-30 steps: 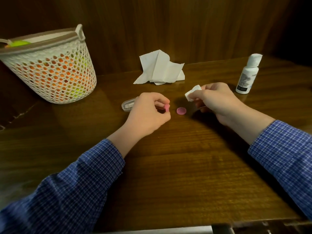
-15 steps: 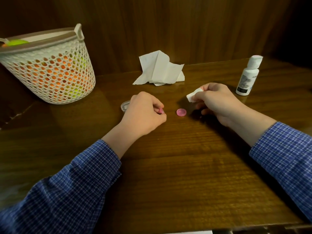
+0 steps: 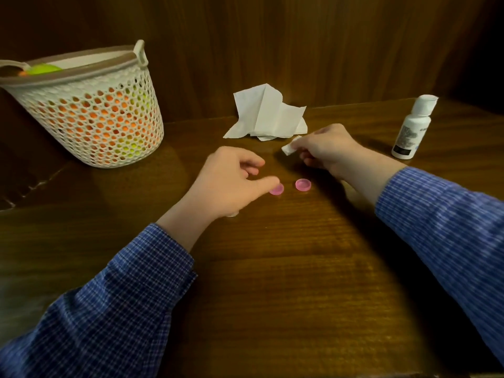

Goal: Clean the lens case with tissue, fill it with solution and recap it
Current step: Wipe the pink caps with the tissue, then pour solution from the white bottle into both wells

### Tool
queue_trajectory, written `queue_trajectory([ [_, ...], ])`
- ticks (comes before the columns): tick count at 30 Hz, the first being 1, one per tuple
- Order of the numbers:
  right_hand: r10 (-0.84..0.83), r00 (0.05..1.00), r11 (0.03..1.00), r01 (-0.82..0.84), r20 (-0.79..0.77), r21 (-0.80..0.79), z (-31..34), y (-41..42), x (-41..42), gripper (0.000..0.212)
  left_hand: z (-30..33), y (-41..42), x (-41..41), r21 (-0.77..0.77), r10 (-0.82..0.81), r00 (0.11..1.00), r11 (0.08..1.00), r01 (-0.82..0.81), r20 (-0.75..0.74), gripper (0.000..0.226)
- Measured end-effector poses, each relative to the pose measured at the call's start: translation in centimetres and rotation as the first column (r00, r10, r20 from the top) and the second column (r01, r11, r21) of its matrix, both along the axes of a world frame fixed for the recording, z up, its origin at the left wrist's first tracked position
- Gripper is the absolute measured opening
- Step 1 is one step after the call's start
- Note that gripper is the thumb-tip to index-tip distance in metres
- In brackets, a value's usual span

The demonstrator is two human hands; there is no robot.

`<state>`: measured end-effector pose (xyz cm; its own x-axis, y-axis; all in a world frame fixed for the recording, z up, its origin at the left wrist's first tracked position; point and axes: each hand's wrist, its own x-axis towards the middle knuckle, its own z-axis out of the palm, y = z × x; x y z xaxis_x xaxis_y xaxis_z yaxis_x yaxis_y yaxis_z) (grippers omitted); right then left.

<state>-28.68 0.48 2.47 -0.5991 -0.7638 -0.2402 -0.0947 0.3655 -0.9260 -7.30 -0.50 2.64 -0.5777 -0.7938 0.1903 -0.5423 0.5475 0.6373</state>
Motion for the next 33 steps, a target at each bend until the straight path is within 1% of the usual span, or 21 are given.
queue_trajectory([
  [2,0.006,1.000,1.000,-0.006,0.031,0.017,0.3,-1.3,0.3,0.029,0.5,-0.5,1.7,-0.018,0.025,0.990,0.999,-0.028,-0.140,0.035],
  [4,0.026,1.000,0.999,-0.027,0.006,0.045,0.4,-2.1,0.3,0.028,0.5,-1.0,3.7,-0.073,0.015,0.984,0.997,-0.028,-0.176,0.023],
  [5,0.028,0.999,0.998,-0.028,-0.015,0.054,0.3,-2.2,0.3,0.027,0.2,-1.3,4.8,-0.085,0.000,0.986,0.996,-0.015,-0.166,0.024],
  [8,-0.016,0.999,0.998,0.018,-0.038,0.053,-0.1,-1.3,-0.2,0.023,-0.8,-1.5,7.5,-0.038,-0.075,0.994,0.997,0.072,-0.076,0.041],
  [11,-0.043,0.999,0.999,0.043,-0.007,-0.001,-0.3,1.0,-0.9,0.018,-1.7,-1.1,8.5,-0.062,-0.178,0.977,0.981,0.186,0.116,0.063],
  [12,-0.044,0.999,0.999,0.044,-0.011,-0.027,-0.4,2.0,-1.1,0.019,-1.9,-0.9,8.5,-0.066,-0.191,0.968,0.977,0.204,0.162,0.067],
  [14,-0.035,0.999,0.996,0.033,-0.029,-0.078,-0.5,4.1,-1.1,0.016,-2.1,-0.7,8.3,-0.071,-0.201,0.963,0.974,0.216,0.182,0.069],
  [17,0.002,1.000,0.991,0.001,0.020,-0.136,-0.3,7.8,-0.5,0.011,-2.3,-0.2,7.6,-0.044,-0.205,0.973,0.977,0.211,0.105,0.067],
  [20,0.011,0.993,0.985,0.009,0.117,-0.169,-0.2,11.5,-0.1,0.011,-2.4,1.1,6.9,-0.001,-0.194,0.981,0.981,0.194,0.018,0.074],
  [22,-0.015,0.988,0.985,0.042,0.156,-0.170,-0.3,13.6,-0.3,0.009,-2.6,2.4,6.2,0.005,-0.204,0.979,0.979,0.205,-0.013,0.076],
  [24,-0.074,0.986,0.981,0.099,0.150,-0.167,-0.5,15.1,-1.0,0.006,-2.9,3.6,5.2,-0.004,-0.234,0.972,0.972,0.234,-0.033,0.074],
  [26,-0.174,0.977,0.965,0.194,0.120,-0.174,-0.7,15.8,-2.2,0.014,-3.2,4.8,3.8,-0.025,-0.266,0.963,0.964,0.265,-0.050,0.069],
  [29,-0.336,0.940,0.918,0.341,0.060,-0.203,-0.9,15.5,-4.5,0.042,-3.2,5.9,1.6,-0.016,-0.289,0.954,0.957,0.289,-0.081,0.074],
  [31,-0.406,0.914,0.881,0.397,0.020,-0.257,-1.1,14.5,-6.0,0.059,-3.2,6.2,0.5,-0.004,-0.296,0.951,0.955,0.297,-0.092,0.077],
  [33,-0.453,0.888,0.864,0.416,-0.081,-0.284,-1.1,13.2,-7.3,0.071,-3.1,6.0,-0.1,0.006,-0.289,0.953,0.957,0.291,-0.095,0.077],
])
